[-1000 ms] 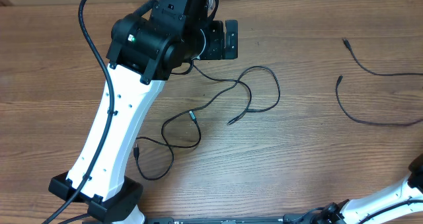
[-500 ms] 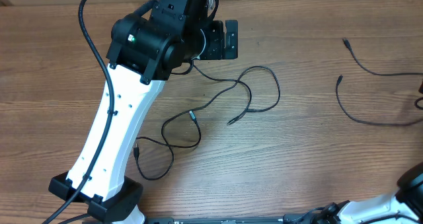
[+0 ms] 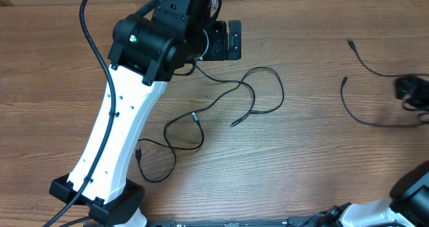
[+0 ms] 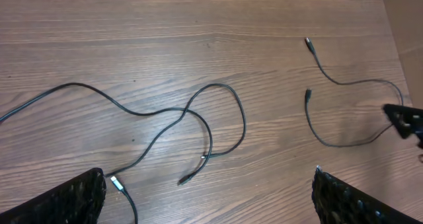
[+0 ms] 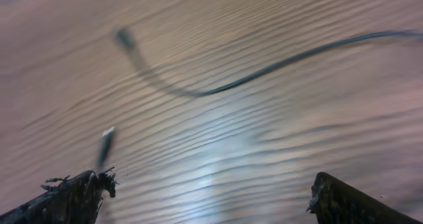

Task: Untangle cables

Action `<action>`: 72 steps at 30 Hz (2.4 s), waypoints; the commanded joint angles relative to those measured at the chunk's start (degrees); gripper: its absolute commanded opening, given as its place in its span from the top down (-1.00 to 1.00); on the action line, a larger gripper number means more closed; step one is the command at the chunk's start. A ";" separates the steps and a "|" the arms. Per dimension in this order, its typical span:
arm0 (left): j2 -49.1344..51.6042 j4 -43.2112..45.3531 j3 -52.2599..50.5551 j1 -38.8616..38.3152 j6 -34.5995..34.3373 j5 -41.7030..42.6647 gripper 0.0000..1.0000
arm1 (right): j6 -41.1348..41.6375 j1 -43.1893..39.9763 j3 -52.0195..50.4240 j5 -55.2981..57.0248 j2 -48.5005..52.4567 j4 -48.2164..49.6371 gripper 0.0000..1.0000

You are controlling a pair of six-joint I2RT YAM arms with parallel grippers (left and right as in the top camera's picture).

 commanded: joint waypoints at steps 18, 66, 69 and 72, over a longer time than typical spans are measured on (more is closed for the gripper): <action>0.52 -0.02 0.79 0.04 0.24 -0.55 -0.99 | -6.34 45.90 0.52 0.79 -2.32 -7.34 -1.00; 0.52 -11.80 0.79 25.46 -5.31 -9.68 -0.99 | -4.20 78.71 0.46 18.18 6.73 19.45 -1.00; 0.52 -11.80 0.79 25.49 -5.31 -9.68 -0.99 | -4.74 77.35 0.46 18.14 9.97 24.50 -1.00; 0.52 -11.80 0.79 25.49 -5.31 -9.68 -0.99 | -7.54 76.63 0.46 18.14 13.60 28.35 -1.00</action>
